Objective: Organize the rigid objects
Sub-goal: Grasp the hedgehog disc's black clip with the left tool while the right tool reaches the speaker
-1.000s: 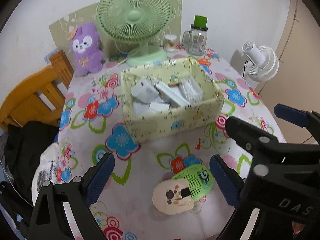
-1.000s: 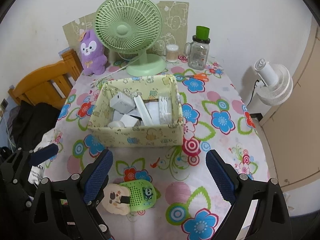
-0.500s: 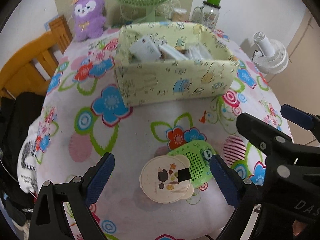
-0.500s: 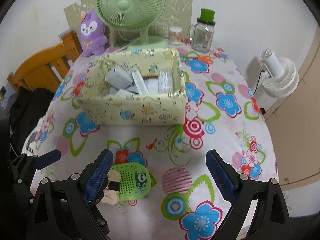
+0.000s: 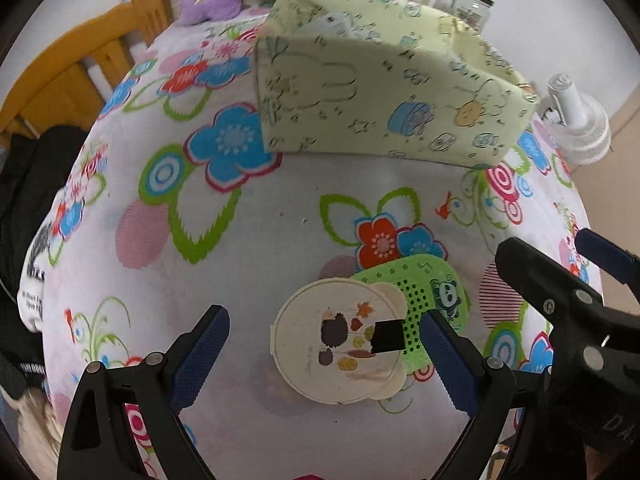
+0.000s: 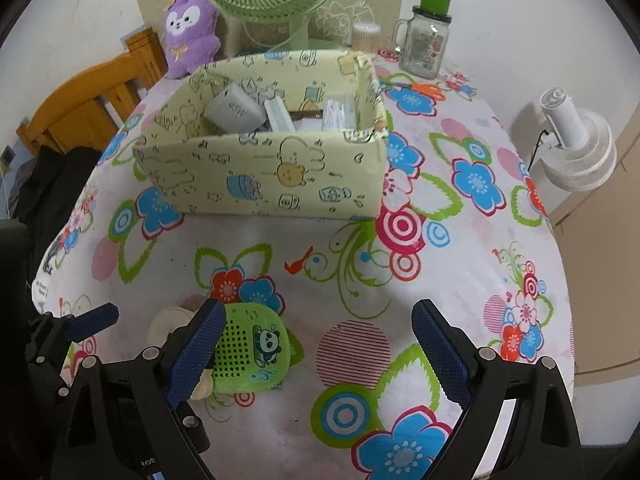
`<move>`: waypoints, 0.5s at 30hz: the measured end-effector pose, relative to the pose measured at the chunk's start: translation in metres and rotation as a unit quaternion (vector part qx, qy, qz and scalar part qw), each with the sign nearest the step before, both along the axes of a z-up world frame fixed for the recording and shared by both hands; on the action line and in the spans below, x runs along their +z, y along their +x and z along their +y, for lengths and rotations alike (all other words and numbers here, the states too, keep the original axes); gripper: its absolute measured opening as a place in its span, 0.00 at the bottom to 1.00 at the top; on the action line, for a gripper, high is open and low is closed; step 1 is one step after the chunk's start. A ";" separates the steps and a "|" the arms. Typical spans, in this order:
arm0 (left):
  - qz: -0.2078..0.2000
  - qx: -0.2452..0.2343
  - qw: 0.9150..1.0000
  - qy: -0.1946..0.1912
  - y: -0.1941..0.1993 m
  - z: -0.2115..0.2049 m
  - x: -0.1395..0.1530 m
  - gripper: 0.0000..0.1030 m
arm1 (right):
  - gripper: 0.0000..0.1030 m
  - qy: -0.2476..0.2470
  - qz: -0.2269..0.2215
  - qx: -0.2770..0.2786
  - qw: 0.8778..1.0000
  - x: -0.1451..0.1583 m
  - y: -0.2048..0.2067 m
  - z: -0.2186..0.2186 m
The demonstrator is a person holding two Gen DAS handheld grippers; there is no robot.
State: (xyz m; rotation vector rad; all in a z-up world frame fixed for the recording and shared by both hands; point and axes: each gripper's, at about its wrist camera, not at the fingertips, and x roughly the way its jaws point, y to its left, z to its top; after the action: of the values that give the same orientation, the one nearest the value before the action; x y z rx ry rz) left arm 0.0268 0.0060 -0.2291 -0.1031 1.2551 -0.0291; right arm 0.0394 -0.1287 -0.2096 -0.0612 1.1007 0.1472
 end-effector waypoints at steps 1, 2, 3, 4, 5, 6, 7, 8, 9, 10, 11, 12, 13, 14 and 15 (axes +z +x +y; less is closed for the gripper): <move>0.002 0.004 1.000 -0.001 0.000 0.000 -0.002 0.94 | 0.93 0.000 0.002 0.002 1.000 -0.002 0.000 0.000; 0.005 0.008 1.000 -0.002 -0.001 0.000 -0.005 0.94 | 0.93 -0.001 0.005 0.005 1.000 -0.005 0.001 0.001; 0.009 0.013 1.000 -0.001 -0.002 0.000 -0.009 0.94 | 0.93 -0.002 0.007 0.008 1.000 -0.007 0.002 0.001; 0.012 0.016 1.000 0.001 -0.002 0.000 -0.011 0.94 | 0.93 -0.003 0.009 0.010 1.000 -0.009 0.002 0.002; 0.014 0.019 1.000 0.003 -0.003 0.000 -0.014 0.94 | 0.93 -0.005 0.011 0.012 1.000 -0.011 0.003 0.002; 0.017 0.024 1.000 0.004 -0.003 0.000 -0.017 0.94 | 0.93 -0.006 0.013 0.015 1.000 -0.013 0.003 0.002; 0.019 0.027 0.999 0.004 -0.005 0.000 -0.019 0.94 | 0.93 -0.007 0.015 0.018 1.000 -0.014 0.003 0.002; 0.021 0.029 0.999 0.005 -0.005 -0.001 -0.021 0.94 | 0.93 -0.008 0.016 0.019 1.000 -0.016 0.003 0.002; 0.024 0.033 0.999 0.007 -0.005 -0.001 -0.023 0.94 | 0.93 -0.008 0.019 0.021 1.000 -0.018 0.004 0.001; 0.024 0.034 0.999 0.003 -0.006 -0.001 -0.025 0.94 | 0.93 -0.008 0.021 0.024 0.999 -0.020 0.004 0.001; 0.023 0.036 0.999 0.001 -0.006 -0.001 -0.025 0.94 | 0.93 -0.009 0.023 0.025 0.999 -0.021 0.005 0.000; 0.022 0.037 0.999 0.002 -0.005 -0.001 -0.025 0.94 | 0.93 -0.010 0.025 0.027 0.999 -0.023 0.005 0.000; 0.022 0.037 0.999 0.002 -0.005 -0.001 -0.026 0.94 | 0.93 -0.011 0.027 0.029 0.999 -0.025 0.006 -0.001; 0.022 0.038 0.999 0.002 -0.006 -0.002 -0.026 0.94 | 0.93 -0.011 0.029 0.031 0.999 -0.026 0.007 -0.001; 0.020 0.039 0.999 0.003 -0.007 -0.002 -0.025 0.94 | 0.93 -0.011 0.031 0.033 0.999 -0.027 0.007 -0.001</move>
State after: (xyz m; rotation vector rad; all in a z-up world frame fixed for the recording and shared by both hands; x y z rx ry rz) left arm 0.0201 0.0037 -0.2546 -0.1478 1.2905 0.0437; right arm 0.0467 -0.1298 -0.2366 -0.1132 1.1620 0.1970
